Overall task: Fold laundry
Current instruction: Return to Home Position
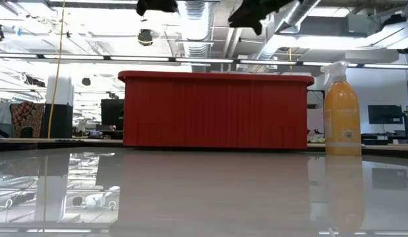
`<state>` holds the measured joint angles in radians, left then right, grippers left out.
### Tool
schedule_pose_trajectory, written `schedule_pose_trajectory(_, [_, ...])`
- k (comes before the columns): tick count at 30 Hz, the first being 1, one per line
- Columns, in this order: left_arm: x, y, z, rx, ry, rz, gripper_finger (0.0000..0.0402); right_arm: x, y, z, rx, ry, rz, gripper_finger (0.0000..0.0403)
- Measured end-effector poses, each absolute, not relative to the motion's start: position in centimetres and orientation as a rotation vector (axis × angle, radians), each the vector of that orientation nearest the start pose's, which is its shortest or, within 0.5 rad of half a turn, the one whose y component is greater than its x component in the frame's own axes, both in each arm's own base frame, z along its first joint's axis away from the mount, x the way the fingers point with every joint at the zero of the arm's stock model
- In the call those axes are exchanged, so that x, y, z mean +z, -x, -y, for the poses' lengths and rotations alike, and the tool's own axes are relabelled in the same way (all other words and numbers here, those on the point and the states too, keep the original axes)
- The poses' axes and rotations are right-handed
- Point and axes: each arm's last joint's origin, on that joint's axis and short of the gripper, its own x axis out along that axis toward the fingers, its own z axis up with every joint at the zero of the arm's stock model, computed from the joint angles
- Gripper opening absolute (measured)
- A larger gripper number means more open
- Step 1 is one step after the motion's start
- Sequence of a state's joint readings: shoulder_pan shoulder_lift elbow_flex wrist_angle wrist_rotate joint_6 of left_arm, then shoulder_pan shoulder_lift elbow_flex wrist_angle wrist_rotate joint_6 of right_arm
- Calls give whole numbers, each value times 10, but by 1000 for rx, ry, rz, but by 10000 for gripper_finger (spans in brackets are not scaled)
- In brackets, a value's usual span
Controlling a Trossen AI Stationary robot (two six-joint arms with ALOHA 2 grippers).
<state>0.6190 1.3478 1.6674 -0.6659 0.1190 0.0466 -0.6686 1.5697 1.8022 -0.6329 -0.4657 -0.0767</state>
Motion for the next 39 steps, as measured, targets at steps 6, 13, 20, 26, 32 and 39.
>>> schedule_pose_trajectory(6, [427,-225,-118,328,90,-134,112,453,-254,130,-78,-148,-374,133])
schedule_pose_trajectory(13, [401,-226,-92,228,54,-78,112,422,-235,66,-80,-186,-368,130])
schedule_pose_trajectory(20, [375,-231,-56,70,182,-87,112,361,-200,21,-21,-251,-223,105])
schedule_pose_trajectory(26, [341,-241,-23,29,306,16,112,305,-166,0,15,-332,-85,55])
schedule_pose_trajectory(32, [305,-232,0,58,432,6,112,259,-143,-12,-2,-308,-53,14])
schedule_pose_trajectory(39, [288,-192,9,135,458,60,112,246,-120,-9,-82,-253,-72,21])
